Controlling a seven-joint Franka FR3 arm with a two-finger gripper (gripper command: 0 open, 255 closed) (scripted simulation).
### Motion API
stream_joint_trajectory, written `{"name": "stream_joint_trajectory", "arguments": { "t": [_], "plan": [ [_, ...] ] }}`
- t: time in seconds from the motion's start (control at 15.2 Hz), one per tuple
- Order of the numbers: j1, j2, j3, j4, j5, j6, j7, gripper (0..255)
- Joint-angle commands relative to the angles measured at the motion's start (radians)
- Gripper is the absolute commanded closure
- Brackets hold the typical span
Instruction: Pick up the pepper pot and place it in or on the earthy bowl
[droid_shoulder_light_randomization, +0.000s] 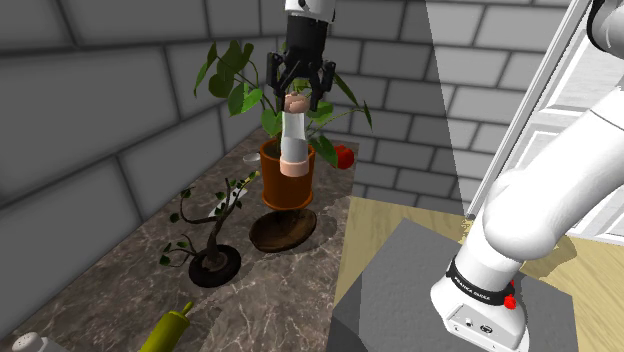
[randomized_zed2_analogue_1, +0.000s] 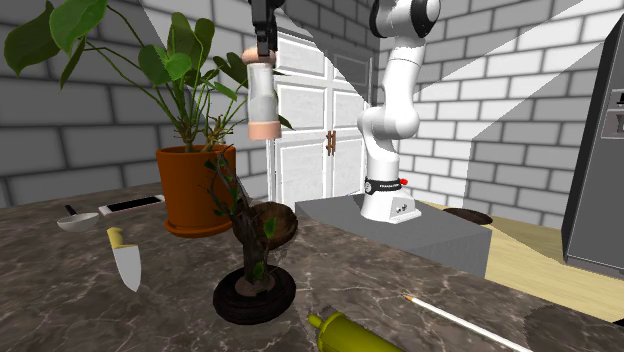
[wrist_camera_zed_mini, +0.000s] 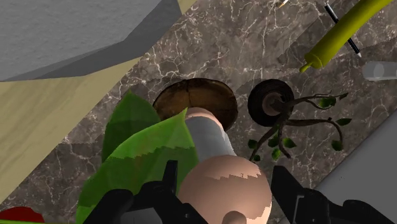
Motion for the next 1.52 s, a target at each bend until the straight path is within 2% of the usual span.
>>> {"name": "stream_joint_trajectory", "arguments": {
  "t": [0.0,1.45],
  "plan": [
    [0.000,0.003,0.001,-0.019,0.000,0.022,-0.003,255],
    [0.009,0.000,0.020,-0.316,0.020,0.315,-0.036,255]
  ]
}}
